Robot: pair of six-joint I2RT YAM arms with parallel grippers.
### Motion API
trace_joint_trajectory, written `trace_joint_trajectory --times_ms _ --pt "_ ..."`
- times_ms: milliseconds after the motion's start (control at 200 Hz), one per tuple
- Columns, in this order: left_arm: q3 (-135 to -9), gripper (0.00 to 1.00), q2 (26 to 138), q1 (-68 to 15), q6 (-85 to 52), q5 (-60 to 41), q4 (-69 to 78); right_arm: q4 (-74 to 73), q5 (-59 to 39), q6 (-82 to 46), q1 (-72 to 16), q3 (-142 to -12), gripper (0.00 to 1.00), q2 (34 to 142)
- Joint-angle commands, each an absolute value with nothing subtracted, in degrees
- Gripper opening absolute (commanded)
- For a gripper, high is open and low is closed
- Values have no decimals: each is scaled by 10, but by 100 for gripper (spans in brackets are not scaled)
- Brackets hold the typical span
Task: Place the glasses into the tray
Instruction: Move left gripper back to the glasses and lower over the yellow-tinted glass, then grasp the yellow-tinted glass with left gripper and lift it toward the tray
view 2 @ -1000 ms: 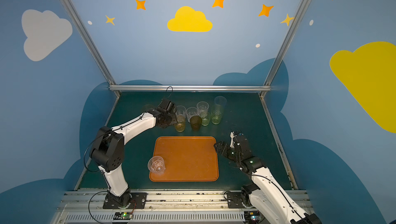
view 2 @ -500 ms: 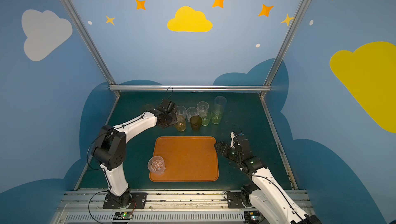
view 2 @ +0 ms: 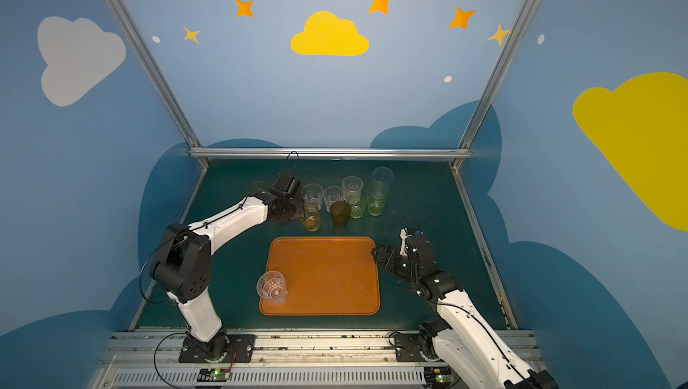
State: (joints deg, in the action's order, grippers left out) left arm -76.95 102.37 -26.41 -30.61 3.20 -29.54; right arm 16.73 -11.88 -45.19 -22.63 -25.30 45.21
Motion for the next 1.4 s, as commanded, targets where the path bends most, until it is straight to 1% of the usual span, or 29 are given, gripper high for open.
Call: trace_joint_trajectory --times_ms 0,701,816,946,1141,1397 --pt "-753 4 985 -264 -301 33 -306 155 -126 -453 -224 -270 87 454" --pt "-638 4 803 -282 -294 59 -336 136 -127 -439 -224 -290 87 459" --pt "-614 4 763 -284 -288 54 -337 132 -136 -436 -224 -294 87 471" --pt "-587 7 722 -287 -287 52 -345 122 -150 -433 -224 -295 87 485" --pt "-562 5 673 -289 -293 63 -385 100 -164 -438 -224 -295 87 507" --pt "-523 4 628 -289 -311 80 -422 90 -154 -436 -224 -304 87 535"
